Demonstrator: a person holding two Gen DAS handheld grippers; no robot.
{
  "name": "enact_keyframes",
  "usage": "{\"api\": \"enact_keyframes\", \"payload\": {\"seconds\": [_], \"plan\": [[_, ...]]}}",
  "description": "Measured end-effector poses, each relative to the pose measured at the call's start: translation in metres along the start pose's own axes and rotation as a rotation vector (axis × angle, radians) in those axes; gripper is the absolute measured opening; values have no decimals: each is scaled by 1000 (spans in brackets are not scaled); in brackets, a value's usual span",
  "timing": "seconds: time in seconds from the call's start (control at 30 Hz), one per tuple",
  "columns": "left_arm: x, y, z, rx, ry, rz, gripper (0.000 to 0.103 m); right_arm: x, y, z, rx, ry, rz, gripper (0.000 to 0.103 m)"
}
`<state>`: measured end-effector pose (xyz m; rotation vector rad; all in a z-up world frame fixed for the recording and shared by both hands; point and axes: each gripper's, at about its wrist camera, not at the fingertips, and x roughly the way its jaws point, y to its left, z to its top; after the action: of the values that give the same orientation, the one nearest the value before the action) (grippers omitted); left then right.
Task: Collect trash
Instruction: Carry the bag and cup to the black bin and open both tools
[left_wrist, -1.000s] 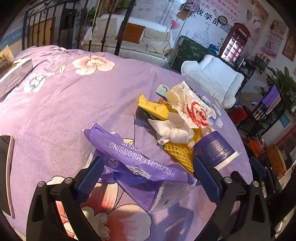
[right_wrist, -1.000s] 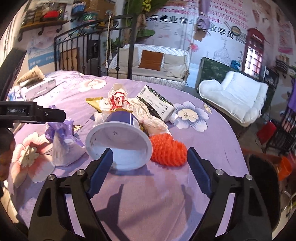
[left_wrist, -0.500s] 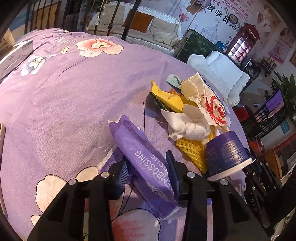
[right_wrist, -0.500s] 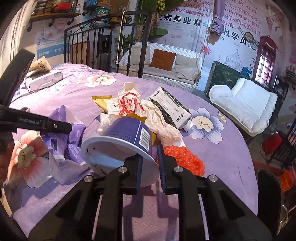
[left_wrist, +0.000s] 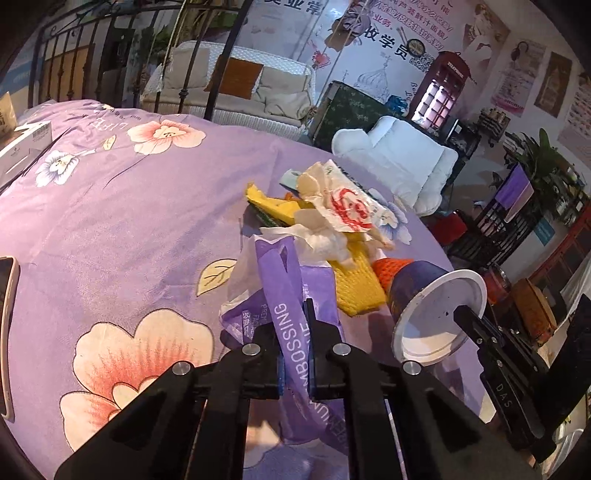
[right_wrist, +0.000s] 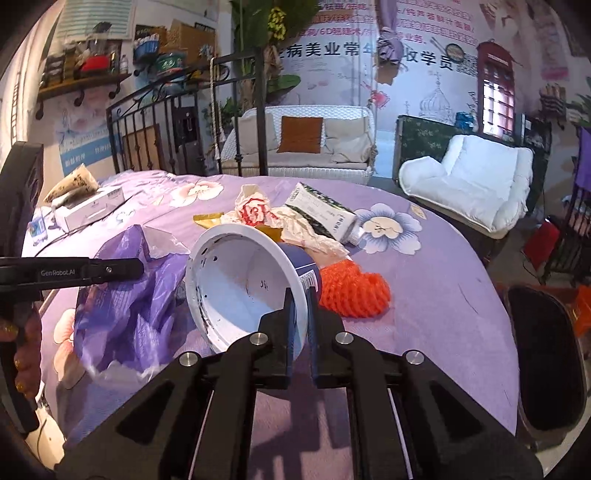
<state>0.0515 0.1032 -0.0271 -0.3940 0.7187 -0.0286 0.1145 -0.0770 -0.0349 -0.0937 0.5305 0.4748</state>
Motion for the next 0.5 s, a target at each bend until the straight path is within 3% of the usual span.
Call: {"api": "enact_keyframes", "payload": {"seconds": [0.23, 0.5], "plan": [[-7, -54, -3, 132, -33, -118, 8, -45, -34, -13, 102, -69, -77, 8], [16, -130, -6, 282, 3, -296, 8, -93, -116, -24, 203, -119, -308, 8]]}}
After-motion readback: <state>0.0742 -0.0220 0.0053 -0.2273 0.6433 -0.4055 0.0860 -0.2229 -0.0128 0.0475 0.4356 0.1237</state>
